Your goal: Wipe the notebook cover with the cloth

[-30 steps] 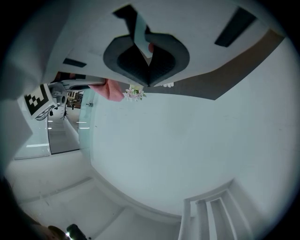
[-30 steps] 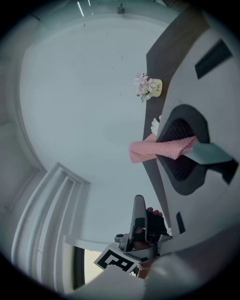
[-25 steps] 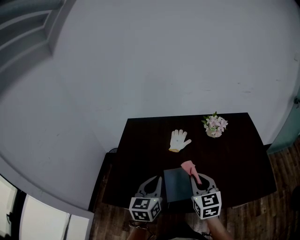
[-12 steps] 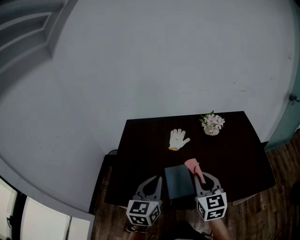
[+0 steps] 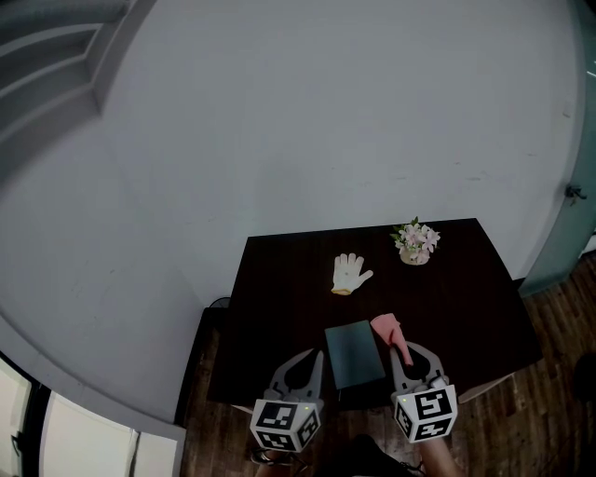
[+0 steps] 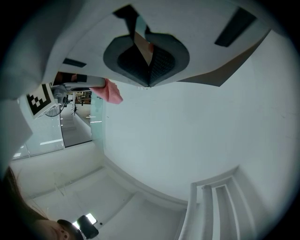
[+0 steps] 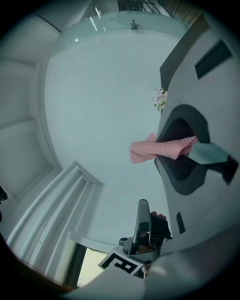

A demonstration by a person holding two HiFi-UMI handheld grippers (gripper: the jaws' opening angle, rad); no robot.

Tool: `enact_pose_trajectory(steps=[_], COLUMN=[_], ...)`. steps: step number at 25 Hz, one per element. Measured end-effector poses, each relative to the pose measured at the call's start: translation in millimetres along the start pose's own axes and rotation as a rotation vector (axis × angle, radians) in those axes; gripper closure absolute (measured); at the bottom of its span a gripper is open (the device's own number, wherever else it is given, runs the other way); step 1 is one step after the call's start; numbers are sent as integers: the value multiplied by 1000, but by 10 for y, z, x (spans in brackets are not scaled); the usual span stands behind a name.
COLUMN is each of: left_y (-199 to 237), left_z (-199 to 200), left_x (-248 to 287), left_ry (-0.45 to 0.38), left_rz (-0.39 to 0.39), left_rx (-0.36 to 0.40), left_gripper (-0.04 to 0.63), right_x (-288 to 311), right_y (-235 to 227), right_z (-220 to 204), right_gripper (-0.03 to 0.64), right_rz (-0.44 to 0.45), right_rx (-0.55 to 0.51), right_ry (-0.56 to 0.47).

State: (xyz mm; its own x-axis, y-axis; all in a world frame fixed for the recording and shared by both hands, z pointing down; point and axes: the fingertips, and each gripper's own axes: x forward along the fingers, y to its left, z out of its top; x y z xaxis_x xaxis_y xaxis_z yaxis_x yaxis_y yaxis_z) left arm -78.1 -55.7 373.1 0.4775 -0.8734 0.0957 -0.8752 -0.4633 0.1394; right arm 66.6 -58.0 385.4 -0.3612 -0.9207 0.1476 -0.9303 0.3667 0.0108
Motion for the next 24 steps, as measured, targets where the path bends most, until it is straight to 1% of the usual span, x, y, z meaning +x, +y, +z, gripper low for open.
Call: enact_pose_trajectory(steps=[10, 24], left_y=[-90, -240], left_z=[-6, 20], left_x=[-56, 54], left_ry=[-4, -9], left_rz=[-26, -58], left_rx=[0, -3], left_gripper=[577, 577], right_x=[-125, -118], right_y=[45, -40], right_z=[34, 65], right_gripper=[572, 572], right_rz=[-12, -7], right_rx=[-14, -8], right_ry=[-11, -21])
